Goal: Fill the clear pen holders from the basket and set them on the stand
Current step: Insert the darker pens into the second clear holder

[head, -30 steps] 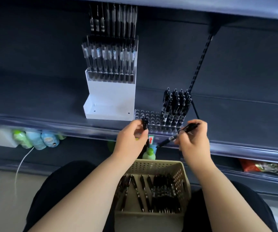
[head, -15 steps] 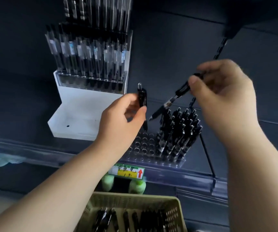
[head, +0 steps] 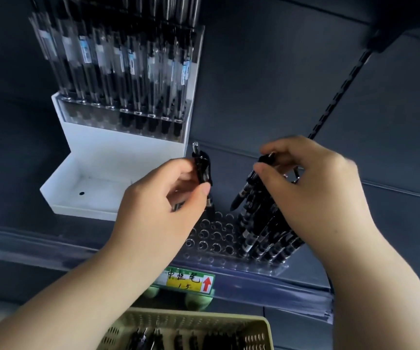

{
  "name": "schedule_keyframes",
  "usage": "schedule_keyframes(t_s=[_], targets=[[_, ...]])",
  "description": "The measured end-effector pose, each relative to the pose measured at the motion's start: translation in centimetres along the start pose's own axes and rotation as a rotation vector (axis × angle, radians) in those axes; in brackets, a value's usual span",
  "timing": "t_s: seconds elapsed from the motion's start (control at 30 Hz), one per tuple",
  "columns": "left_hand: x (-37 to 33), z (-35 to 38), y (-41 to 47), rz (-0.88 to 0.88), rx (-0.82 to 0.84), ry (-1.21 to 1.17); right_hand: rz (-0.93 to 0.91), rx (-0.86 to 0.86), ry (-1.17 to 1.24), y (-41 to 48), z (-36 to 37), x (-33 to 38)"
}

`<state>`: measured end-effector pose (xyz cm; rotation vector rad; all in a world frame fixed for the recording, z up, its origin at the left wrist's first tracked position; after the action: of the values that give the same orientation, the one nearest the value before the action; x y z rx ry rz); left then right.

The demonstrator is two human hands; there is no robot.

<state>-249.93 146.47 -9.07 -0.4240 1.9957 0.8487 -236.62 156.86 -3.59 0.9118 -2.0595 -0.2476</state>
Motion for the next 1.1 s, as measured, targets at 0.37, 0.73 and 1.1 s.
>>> schedule_keyframes(t_s=[0.37,0.73,1.1], targets=[[0.6,0.7,-0.1,-0.047,0.033,-0.01,0.02,0.032,-0.073,0.4,0.2,0.2],[1.0,1.1,0.1,-0.121,0.016,-0.067,0.014,0.025,-0.099,0.3,0.2,-0.3],[0.9,1.7,0.3,-0.067,0.061,-0.138,-0.081,0.046,-0.156,-0.3,0.6,-0.1]])
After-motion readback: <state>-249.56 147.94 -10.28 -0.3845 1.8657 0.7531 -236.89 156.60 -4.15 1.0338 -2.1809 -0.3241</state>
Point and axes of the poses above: each hand's wrist, its own y-axis towards the middle knuckle, its own z-axis out of the palm, x = y × z, the point moved 1 cm from there along y, towards the middle knuckle, and after that the axes turned 9 degrees about y, right-handed, at the moved point
